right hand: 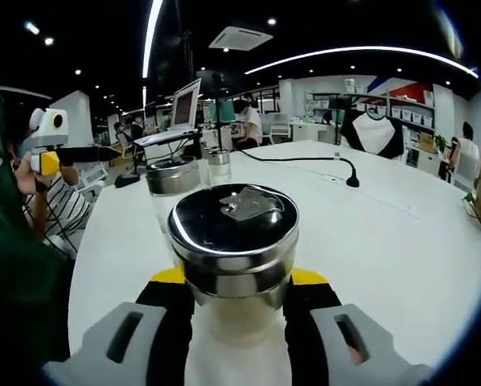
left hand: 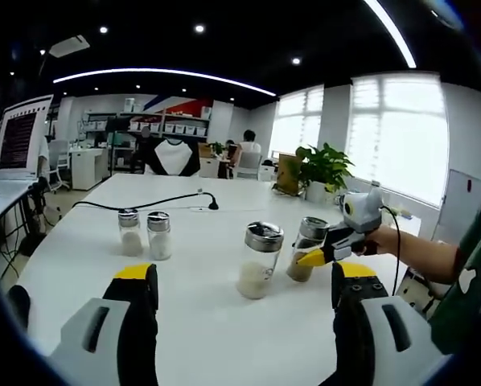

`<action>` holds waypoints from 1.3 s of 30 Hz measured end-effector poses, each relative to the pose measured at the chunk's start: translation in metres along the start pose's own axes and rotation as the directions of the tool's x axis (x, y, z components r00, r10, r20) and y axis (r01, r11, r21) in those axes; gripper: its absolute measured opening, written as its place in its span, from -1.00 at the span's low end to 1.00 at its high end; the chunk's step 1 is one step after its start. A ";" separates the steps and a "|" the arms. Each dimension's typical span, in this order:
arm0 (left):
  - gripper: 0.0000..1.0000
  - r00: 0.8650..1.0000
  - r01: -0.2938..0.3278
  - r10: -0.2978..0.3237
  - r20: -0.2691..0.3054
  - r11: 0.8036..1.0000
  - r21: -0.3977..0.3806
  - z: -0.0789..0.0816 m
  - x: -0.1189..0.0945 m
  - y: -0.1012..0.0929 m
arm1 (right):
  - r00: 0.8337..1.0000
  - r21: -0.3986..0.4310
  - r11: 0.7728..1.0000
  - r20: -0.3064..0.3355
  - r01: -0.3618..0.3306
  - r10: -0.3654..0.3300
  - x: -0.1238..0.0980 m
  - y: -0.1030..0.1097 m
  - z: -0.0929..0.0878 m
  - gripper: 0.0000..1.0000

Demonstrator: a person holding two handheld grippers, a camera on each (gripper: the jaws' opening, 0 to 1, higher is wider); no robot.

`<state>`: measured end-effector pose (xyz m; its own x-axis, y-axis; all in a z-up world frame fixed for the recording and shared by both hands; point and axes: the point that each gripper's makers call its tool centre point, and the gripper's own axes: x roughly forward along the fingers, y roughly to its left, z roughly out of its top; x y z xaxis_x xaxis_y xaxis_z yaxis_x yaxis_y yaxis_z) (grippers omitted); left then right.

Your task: Rotate the seasoning bottle until the label or dispensing opening points toward the visible target arrow and the bottle remains upright within the marked orientation range

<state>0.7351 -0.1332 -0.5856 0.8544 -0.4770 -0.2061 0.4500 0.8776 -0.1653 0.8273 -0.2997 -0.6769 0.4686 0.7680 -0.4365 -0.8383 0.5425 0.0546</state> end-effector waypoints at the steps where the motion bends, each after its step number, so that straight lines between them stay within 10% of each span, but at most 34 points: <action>1: 0.89 1.000 0.000 0.000 0.000 1.000 0.001 0.000 0.000 0.000 | 1.000 0.003 1.000 0.001 0.007 -0.007 0.000 0.000 0.000 -0.15; 39: 0.88 1.000 0.011 -0.011 -0.027 1.000 0.004 0.000 0.006 0.003 | 0.938 0.135 0.930 0.007 0.342 -0.346 0.000 -0.011 -0.001 -0.16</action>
<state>0.7417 -0.1332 -0.5871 0.8422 -0.4875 -0.2303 0.4602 0.8725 -0.1640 0.8364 -0.3061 -0.6790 0.7318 0.5352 -0.4219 -0.5816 0.8131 0.0226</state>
